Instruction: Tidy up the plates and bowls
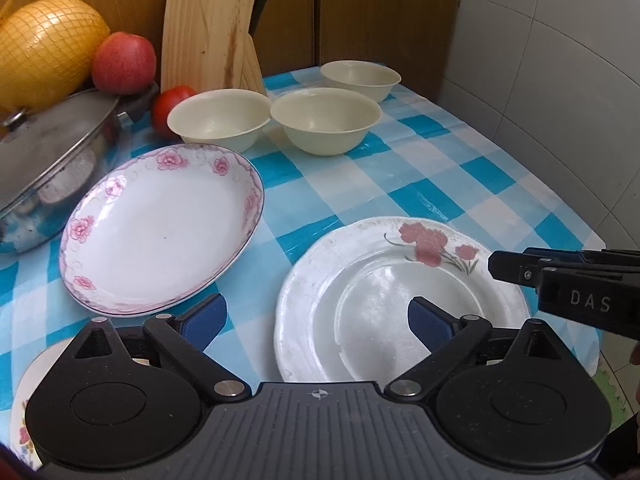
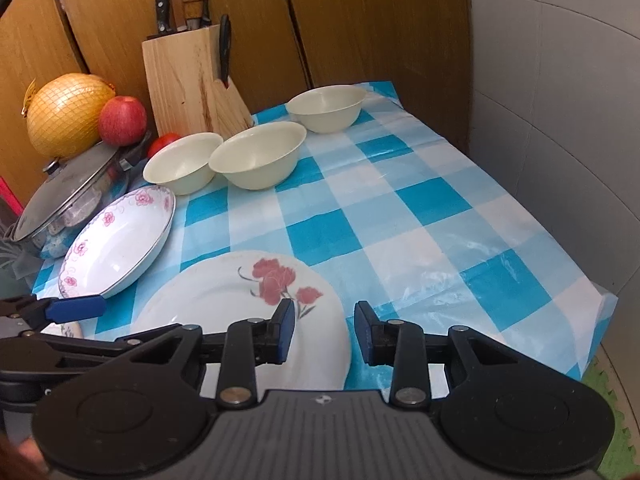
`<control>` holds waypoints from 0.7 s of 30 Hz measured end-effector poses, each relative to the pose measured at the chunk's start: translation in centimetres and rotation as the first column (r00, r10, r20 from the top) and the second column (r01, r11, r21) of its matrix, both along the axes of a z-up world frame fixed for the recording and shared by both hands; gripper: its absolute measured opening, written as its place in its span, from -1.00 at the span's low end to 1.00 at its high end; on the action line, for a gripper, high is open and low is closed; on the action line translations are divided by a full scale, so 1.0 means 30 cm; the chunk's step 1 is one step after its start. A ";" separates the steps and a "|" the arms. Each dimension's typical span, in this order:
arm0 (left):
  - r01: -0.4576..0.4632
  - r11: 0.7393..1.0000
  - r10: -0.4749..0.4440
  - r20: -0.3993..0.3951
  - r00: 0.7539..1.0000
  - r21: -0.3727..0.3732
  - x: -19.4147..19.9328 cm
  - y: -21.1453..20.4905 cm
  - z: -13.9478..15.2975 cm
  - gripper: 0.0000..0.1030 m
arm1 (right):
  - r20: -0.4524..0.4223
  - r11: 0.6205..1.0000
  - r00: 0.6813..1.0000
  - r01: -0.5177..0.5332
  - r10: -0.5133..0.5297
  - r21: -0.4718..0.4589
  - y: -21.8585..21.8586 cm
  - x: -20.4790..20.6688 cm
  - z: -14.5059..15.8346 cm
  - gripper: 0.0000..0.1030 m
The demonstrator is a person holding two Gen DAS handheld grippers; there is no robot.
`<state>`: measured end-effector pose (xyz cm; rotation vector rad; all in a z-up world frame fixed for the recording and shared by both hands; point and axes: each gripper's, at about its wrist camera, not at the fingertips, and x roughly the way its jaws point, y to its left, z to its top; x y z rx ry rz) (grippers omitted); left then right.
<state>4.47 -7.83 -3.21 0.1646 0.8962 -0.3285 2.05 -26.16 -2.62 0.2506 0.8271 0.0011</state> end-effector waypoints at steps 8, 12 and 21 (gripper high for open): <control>-0.049 0.999 0.049 0.012 0.999 0.021 -0.006 0.051 0.005 0.95 | -0.006 1.000 1.000 -0.024 0.024 0.001 0.046 0.008 -0.002 -0.30; -0.075 0.997 0.074 0.019 0.997 0.016 -0.010 0.085 0.018 0.96 | -0.009 0.999 0.999 -0.036 0.036 0.003 0.069 0.009 -0.005 -0.27; -0.121 0.993 0.120 0.026 0.992 0.017 -0.024 0.153 0.030 0.97 | -0.008 0.996 0.996 -0.091 0.091 0.004 0.150 0.017 -0.006 -0.26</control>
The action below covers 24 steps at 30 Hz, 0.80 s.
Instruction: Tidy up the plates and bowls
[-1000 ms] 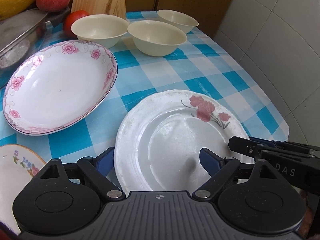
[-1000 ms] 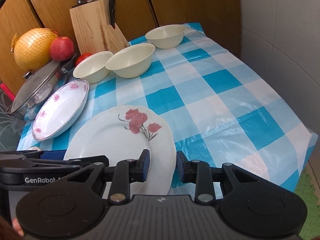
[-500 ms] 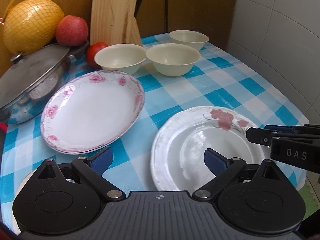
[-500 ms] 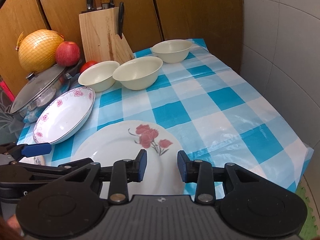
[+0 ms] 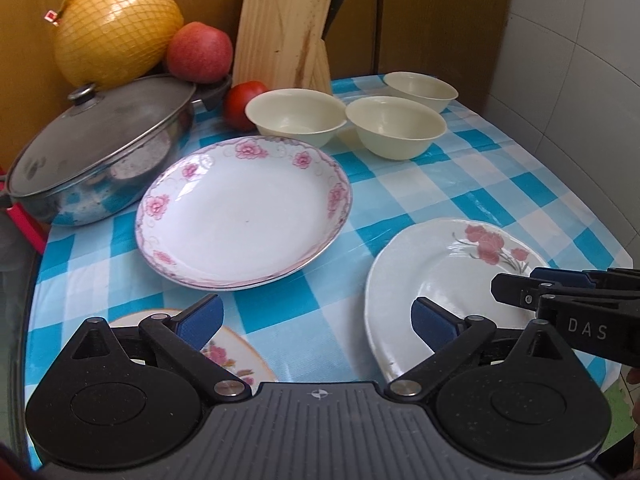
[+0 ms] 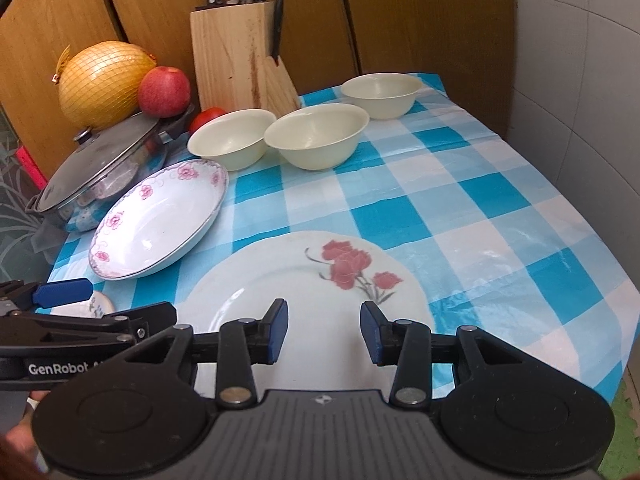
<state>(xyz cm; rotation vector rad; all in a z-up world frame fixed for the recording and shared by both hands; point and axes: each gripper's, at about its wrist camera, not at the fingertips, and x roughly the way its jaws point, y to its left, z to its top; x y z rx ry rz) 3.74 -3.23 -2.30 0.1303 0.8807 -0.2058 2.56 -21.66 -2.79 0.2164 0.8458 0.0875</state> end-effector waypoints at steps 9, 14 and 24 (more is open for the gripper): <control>-0.084 0.996 0.084 -0.011 0.996 -0.040 -0.004 0.131 0.019 0.99 | 0.001 0.998 0.998 -0.062 0.062 0.005 0.088 0.005 0.000 -0.25; -0.156 0.987 0.155 -0.028 0.988 -0.044 -0.006 0.221 0.014 0.99 | 0.003 0.994 0.994 -0.108 0.107 0.012 0.149 0.010 -0.003 -0.25; -0.271 0.959 0.267 -0.058 0.962 -0.078 -0.033 0.385 0.013 1.00 | 0.033 0.981 0.982 -0.189 0.187 0.050 0.254 -0.003 0.000 -0.25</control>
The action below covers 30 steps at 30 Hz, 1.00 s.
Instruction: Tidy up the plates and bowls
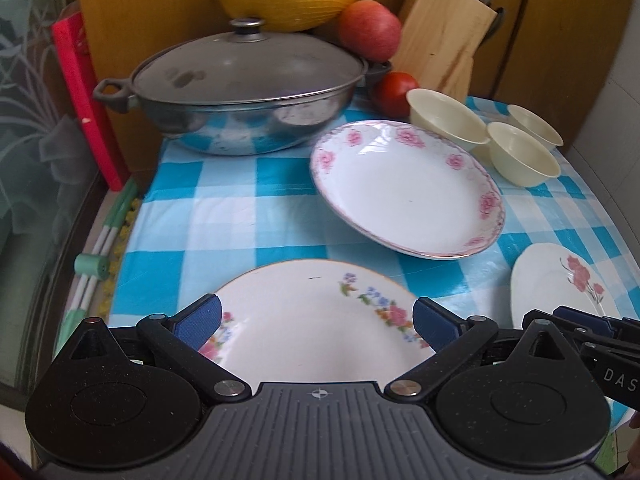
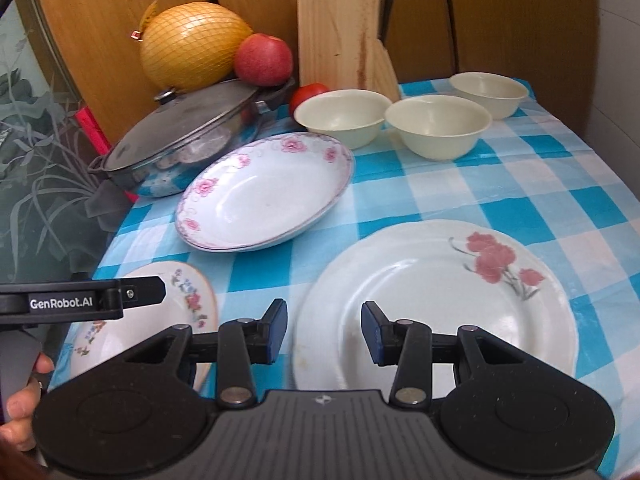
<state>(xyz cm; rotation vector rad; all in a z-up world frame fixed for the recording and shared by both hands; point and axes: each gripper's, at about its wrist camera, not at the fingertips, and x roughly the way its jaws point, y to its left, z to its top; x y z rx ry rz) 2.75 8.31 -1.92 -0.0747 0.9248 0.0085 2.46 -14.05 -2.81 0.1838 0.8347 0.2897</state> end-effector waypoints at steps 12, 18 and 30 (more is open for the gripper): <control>-0.098 0.994 0.095 -0.059 0.994 -0.053 -0.058 0.160 -0.031 1.00 | 0.001 0.992 0.993 -0.119 0.119 0.042 0.131 -0.023 -0.010 -0.24; -0.081 0.995 0.076 -0.069 0.995 -0.066 -0.074 0.176 -0.043 1.00 | 0.019 0.984 0.986 -0.168 0.168 0.054 0.185 -0.028 -0.003 -0.24; -0.054 0.992 0.042 -0.103 0.994 -0.114 -0.069 0.182 -0.075 0.95 | -0.058 0.978 0.978 -0.195 0.199 0.072 0.221 -0.007 -0.057 -0.24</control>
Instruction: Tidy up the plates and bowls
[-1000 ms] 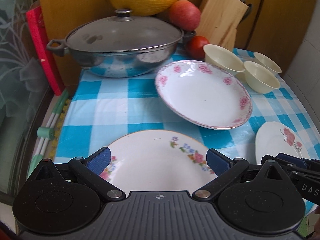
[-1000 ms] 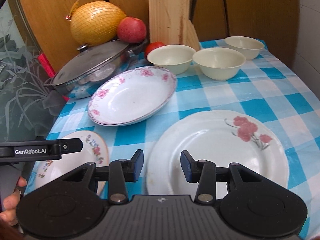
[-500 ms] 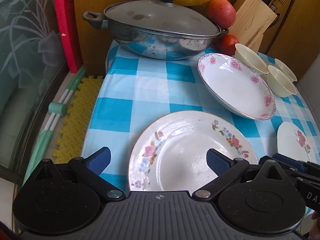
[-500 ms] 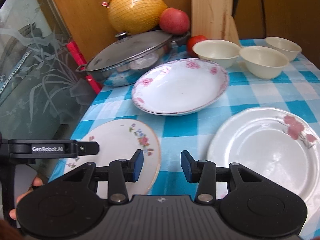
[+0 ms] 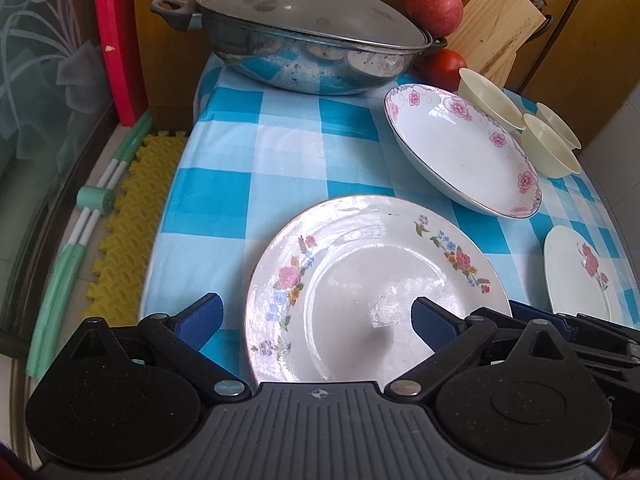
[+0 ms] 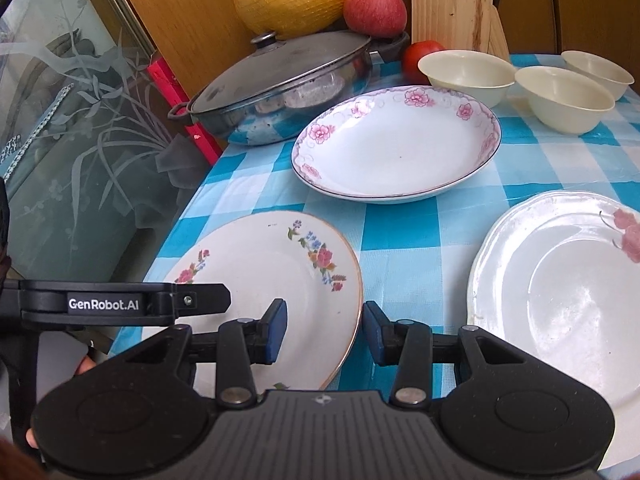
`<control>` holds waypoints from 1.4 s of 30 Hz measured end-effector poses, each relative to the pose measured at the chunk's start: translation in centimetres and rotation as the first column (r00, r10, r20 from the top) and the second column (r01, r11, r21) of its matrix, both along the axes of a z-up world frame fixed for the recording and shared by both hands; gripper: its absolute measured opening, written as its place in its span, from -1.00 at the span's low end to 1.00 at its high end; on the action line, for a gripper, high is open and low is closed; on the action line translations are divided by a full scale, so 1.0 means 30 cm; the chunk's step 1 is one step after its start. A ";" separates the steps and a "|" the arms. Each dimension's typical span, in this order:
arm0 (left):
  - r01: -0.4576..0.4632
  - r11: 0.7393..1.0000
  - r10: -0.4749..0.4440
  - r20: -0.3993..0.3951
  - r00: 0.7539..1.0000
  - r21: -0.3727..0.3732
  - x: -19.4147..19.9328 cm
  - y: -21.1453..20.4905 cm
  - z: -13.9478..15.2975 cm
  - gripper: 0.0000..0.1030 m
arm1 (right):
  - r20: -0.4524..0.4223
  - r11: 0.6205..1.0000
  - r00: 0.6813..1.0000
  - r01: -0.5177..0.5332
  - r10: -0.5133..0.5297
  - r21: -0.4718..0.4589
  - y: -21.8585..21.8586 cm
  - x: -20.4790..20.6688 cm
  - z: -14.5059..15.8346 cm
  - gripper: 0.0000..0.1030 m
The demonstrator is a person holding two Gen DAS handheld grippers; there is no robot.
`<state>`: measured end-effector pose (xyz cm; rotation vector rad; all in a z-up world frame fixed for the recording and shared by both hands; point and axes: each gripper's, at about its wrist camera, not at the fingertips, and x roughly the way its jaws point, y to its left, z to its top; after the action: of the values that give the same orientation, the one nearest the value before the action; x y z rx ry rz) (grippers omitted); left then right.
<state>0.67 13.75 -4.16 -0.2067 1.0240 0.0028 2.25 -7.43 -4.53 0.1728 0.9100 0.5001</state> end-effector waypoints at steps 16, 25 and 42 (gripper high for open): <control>0.057 0.996 -0.058 0.005 0.998 0.062 0.001 -0.057 -0.003 0.83 | -0.041 0.999 0.999 -0.023 0.024 0.030 -0.038 0.029 -0.006 -0.41; 0.084 0.995 -0.084 0.010 0.996 0.062 -0.010 -0.074 -0.008 0.90 | -0.032 0.999 0.999 -0.025 0.026 0.029 -0.041 0.021 -0.005 -0.41; 0.069 0.991 -0.074 0.035 0.997 0.116 -0.013 -0.092 -0.007 0.73 | -0.016 1.000 1.000 -0.005 0.005 0.021 -0.076 -0.006 0.002 -0.61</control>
<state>0.27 11.01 -4.37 -0.0653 0.9882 -0.0074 2.07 -9.70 -4.48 0.1941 0.9208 0.5136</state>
